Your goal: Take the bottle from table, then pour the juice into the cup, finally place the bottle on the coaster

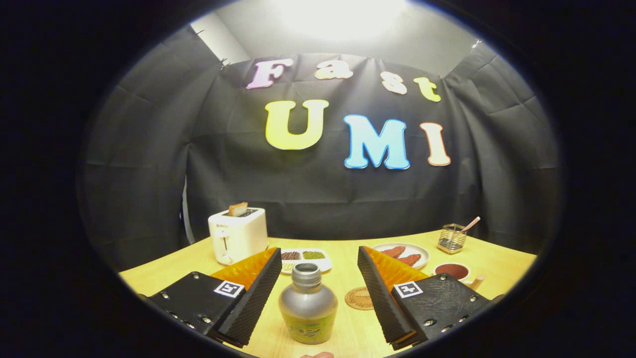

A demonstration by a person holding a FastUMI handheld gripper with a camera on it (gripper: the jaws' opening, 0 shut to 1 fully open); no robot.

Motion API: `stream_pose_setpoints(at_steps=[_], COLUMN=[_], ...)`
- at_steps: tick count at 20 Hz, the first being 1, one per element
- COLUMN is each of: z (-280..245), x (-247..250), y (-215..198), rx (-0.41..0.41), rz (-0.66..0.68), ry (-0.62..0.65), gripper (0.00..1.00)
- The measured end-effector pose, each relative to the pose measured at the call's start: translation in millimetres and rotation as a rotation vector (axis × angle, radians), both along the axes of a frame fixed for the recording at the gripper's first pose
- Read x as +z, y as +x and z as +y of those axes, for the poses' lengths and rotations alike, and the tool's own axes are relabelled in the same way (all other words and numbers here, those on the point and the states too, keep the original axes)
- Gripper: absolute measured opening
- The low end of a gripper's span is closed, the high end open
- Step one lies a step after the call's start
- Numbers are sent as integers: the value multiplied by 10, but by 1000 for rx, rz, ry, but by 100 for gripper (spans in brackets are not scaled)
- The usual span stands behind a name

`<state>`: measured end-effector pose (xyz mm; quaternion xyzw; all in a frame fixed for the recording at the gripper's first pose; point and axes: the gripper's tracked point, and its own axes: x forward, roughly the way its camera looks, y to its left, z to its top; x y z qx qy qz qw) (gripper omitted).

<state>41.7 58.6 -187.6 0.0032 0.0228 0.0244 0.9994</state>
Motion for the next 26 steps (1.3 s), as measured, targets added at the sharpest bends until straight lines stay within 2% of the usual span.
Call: stream_pose_setpoints(at_steps=[8, 16, 18, 20, 23, 26], z=[62, 107, 108, 120, -44, -258], x=[-454, -663, -645, -544, -216, -158], y=[101, 183, 176, 130, 112, 166], rx=[13, 15, 18, 44, 44, 19], rz=[44, 76, 71, 49, -14, 34], ry=[-8, -19, -12, -2, 62, 196], gripper=[94, 94, 82, 80, 79, 79])
